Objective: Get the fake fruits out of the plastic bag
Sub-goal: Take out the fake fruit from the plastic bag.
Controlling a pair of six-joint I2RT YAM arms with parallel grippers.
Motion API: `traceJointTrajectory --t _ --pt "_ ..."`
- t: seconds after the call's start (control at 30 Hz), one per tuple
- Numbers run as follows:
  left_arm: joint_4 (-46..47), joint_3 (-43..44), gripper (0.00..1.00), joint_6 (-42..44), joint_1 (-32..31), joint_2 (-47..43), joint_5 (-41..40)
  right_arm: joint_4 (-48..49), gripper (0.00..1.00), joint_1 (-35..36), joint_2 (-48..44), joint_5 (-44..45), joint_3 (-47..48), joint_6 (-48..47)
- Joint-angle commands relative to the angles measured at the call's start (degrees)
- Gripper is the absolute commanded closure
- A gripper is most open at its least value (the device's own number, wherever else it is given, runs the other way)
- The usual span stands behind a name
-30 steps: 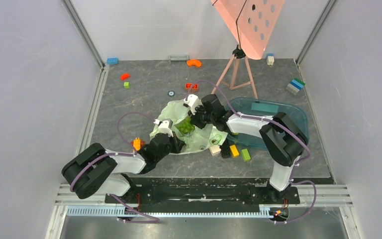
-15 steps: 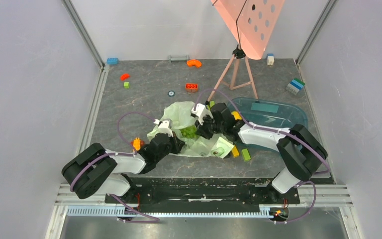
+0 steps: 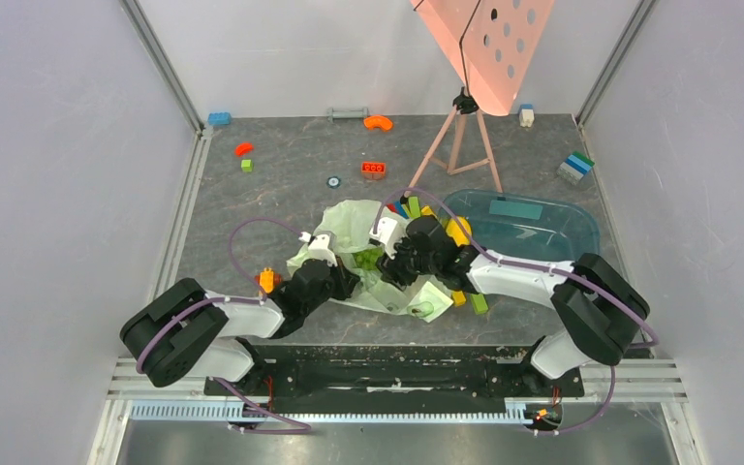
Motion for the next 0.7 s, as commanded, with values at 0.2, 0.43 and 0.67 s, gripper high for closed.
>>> traceJointTrajectory --t 0.2,0.43,0.67 --pt "1.9 1.9 0.98 1.3 -0.4 1.2 -0.3 4.7 0.5 0.0 -8.2 7.8 0.3 6.2" --pt "1.9 2.2 0.98 1.8 -0.5 1.5 0.3 6.1 0.72 -0.2 -7.1 10.6 1.2 10.6" --pt "2.0 2.2 0.98 2.1 -0.6 1.6 0.7 5.4 0.62 -0.1 -5.5 6.0 -0.2 -0.7"
